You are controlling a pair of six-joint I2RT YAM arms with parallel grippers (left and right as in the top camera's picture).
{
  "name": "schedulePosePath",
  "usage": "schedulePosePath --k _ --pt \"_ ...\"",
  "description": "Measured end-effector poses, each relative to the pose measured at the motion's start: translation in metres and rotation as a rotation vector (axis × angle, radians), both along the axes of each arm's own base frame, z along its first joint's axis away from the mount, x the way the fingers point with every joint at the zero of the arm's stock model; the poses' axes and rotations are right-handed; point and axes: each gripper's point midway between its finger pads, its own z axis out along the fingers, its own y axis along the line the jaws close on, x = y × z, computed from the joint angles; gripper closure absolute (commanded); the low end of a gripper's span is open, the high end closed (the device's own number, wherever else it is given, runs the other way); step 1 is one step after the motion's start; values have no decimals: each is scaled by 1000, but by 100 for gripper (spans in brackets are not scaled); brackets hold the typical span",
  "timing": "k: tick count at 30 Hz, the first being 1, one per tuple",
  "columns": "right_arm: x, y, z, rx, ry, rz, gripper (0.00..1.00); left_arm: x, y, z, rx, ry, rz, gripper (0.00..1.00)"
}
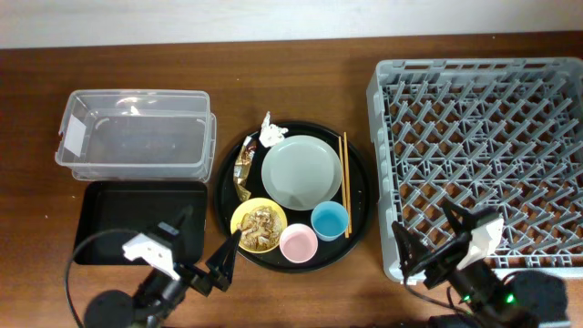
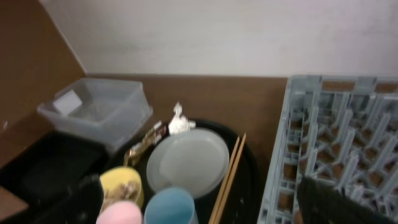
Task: Sort waste into correct bins and load items into the dishwasher rack
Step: 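Reach the left gripper to the blue cup and grasp it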
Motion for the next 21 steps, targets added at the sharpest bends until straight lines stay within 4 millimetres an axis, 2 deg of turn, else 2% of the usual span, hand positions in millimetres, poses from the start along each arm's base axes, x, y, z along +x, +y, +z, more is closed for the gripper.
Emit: schedulePosePath --k 1,2,3,4,5,6,7,8,9,10,11,12,13,14,16,17,18,19,20,21 --pt "-6 -1 4 -63 113 17 1 -3 0 11 8 95 0 1" --pt "-7 -1 17 -101 179 35 2 -7 0 11 21 230 -5 1" --pt "-1 1 35 -117 221 53 2 1 -2 31 33 336 -10 1" --pt "-1 7 36 -110 295 98 2 10 -7 43 33 406 -30 1" --pt "2 17 36 -84 362 161 2 19 -15 62 19 421 -75 1" --pt "6 21 28 -63 425 189 2 28 -27 93 -7 370 -148 1" --pt "11 22 21 -46 472 190 2 33 -38 107 -26 347 -215 1" --pt "17 15 11 -14 550 108 2 32 -44 99 -31 402 -248 1" --pt "22 0 -3 10 646 -23 2 29 -48 77 -4 515 -247 1" --pt "27 -15 -16 28 727 -150 2 26 -50 37 96 675 -199 1" --pt "28 -23 -21 52 764 -219 2 29 -54 10 202 755 -165 1" --pt "28 -35 -25 88 798 -296 2 32 -77 -6 272 778 -215 1" --pt "29 -49 -29 123 822 -374 2 39 -113 -20 320 781 -302 1" --pt "27 -61 -31 145 840 -439 2 45 -142 -46 368 824 -361 8" --pt "16 -84 -38 169 888 -539 2 50 -167 -78 442 861 -388 26" --pt "13 -86 -40 160 896 -543 2 46 -183 -107 514 907 -406 28" --pt "11 -86 -41 148 901 -536 2 45 -188 -127 558 941 -401 36" --pt "10 -86 -41 141 903 -531 2 49 -194 -158 636 970 -379 44" --pt "10 -86 -41 137 902 -528 2 53 -193 -178 688 991 -347 44" --pt "10 -86 -41 134 901 -526 2 58 -188 -194 734 1006 -312 53"
